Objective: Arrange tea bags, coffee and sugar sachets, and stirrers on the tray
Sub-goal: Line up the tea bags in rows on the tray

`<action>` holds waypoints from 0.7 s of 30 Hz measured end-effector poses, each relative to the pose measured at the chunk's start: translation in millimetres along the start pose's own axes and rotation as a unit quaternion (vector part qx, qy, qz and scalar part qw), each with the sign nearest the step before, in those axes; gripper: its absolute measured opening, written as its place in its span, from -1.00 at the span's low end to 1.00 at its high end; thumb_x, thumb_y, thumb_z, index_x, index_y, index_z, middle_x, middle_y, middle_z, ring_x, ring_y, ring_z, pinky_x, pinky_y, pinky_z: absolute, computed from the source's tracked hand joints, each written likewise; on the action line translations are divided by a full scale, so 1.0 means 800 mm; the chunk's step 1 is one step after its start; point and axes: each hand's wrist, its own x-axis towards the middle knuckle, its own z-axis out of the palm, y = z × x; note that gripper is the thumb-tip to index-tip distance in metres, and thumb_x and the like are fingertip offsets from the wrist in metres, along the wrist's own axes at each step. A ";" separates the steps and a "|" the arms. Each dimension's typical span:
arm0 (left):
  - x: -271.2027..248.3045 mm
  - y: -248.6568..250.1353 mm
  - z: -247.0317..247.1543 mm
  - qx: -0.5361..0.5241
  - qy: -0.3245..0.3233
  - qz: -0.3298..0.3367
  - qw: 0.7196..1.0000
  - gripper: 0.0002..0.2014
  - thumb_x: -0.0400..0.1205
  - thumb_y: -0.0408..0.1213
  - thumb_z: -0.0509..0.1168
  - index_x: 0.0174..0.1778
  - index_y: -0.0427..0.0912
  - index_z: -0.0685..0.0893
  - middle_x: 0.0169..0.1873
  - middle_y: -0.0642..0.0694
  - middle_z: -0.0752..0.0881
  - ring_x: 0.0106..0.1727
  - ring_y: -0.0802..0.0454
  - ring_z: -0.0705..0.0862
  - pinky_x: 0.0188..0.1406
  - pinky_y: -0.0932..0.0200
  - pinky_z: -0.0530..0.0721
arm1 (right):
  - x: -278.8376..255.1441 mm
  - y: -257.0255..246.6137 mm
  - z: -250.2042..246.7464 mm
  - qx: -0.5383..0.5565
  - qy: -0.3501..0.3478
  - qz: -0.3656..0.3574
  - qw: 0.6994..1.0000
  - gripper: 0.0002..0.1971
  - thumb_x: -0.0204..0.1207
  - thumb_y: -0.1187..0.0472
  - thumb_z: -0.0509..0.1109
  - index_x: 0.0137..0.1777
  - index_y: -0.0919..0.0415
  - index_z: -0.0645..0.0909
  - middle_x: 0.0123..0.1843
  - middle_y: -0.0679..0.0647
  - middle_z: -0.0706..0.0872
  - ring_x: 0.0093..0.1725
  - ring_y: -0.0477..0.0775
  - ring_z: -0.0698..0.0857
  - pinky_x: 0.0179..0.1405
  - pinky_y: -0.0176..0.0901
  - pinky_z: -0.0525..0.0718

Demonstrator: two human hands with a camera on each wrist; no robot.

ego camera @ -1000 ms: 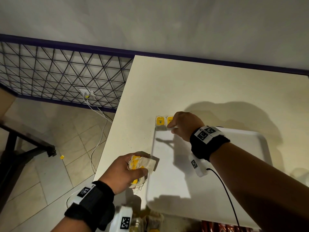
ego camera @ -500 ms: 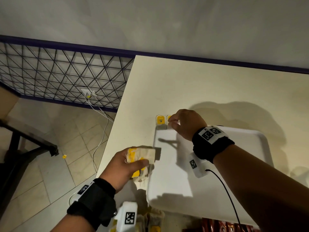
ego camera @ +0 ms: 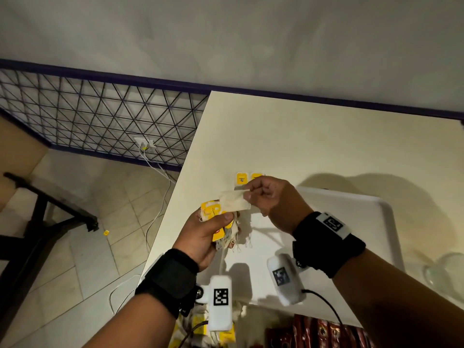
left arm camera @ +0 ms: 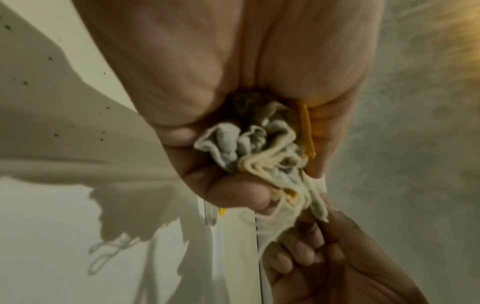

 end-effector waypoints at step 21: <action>-0.040 0.008 0.030 0.005 -0.066 0.014 0.998 -0.58 0.40 -0.43 0.33 0.22 -0.28 0.65 -0.24 -0.29 0.73 -0.40 -0.20 0.71 -0.57 0.16 0.61 | -0.039 0.006 -0.024 0.031 -0.055 0.002 0.998 -0.74 0.20 0.03 0.56 -0.11 0.00 0.66 -0.32 -0.17 0.60 -0.39 -0.09 0.50 -0.36 -0.30 0.47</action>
